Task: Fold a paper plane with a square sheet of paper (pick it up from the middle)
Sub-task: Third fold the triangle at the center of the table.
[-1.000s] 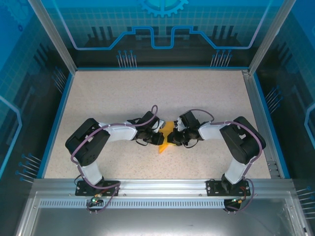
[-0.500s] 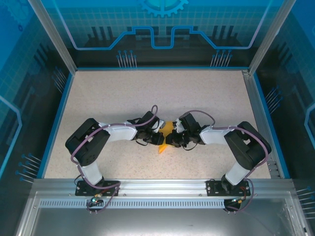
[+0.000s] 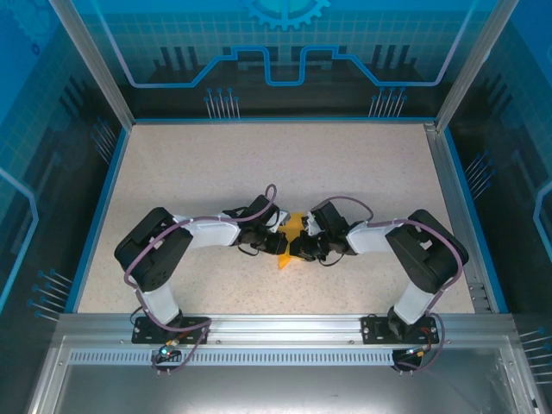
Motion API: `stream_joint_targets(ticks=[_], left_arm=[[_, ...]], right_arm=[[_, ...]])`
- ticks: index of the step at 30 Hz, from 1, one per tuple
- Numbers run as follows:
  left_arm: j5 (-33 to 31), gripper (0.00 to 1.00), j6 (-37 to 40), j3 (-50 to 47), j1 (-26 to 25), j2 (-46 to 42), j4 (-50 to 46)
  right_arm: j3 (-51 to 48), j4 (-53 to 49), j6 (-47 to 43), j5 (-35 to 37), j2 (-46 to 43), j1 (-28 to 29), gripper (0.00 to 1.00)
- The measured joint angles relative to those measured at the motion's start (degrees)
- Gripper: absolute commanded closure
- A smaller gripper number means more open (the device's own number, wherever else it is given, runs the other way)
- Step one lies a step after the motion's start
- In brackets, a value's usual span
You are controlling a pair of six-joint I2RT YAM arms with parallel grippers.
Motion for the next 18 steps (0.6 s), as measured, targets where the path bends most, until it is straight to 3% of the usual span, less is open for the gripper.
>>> stream_joint_targets(ticks=[7, 18], left_arm=[[0.0, 0.87, 0.0, 0.0, 0.0, 0.0, 0.0], [0.0, 0.87, 0.5, 0.0, 0.1, 0.2, 0.0]], right_arm=[[-1.5, 0.2, 0.8, 0.7, -3.6, 1.7, 0.87], [-1.6, 2.8, 2.5, 0.8, -0.8, 3.6, 0.89]])
